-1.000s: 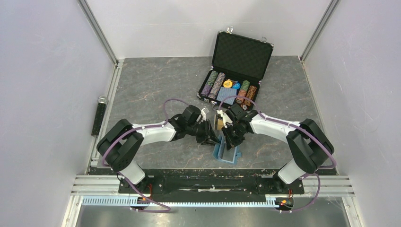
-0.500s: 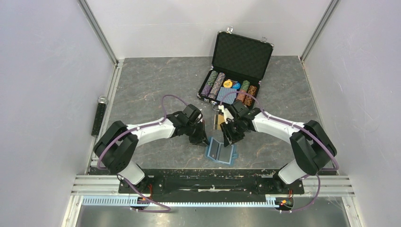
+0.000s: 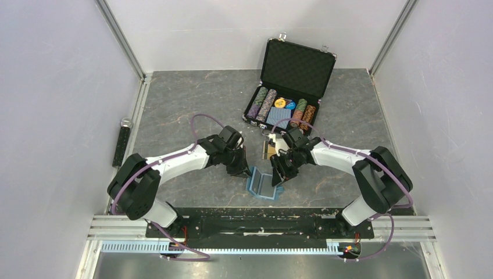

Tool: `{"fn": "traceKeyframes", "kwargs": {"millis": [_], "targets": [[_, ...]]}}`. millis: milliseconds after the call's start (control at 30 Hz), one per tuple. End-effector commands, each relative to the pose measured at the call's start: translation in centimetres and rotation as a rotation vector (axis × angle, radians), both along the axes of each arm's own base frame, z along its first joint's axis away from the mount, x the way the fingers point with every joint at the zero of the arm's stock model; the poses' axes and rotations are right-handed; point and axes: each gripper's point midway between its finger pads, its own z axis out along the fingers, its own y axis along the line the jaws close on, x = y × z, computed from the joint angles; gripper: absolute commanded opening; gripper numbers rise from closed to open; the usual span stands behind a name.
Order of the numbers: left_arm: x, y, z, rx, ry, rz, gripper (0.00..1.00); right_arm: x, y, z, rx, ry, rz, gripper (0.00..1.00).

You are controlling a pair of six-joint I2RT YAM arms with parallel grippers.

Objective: Put the credit cards into the card holder
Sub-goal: Close the card holder at the center of the board.

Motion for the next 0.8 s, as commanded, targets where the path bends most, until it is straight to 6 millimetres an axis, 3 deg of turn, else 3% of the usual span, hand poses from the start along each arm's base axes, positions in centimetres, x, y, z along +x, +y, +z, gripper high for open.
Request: {"fn": "traceKeyframes", "kwargs": {"millis": [0,233,600,767], "targets": [[0.8,0.1,1.2,-0.021,-0.056,0.004,0.02,-0.2,1.0,-0.2,0.056,0.020,0.029,0.40],[1.5,0.5,1.6,-0.046,-0.062,0.057,0.02,-1.0,0.9,-0.3,0.064,0.049,0.086,0.40],[2.5,2.0,1.3,-0.042,-0.051,0.126,0.02,-3.5,1.9,1.8,0.207,0.101,0.238,0.39],[2.9,3.4,1.4,-0.011,-0.058,0.130,0.02,-3.4,1.1,1.2,0.142,0.099,0.258,0.38]]}}
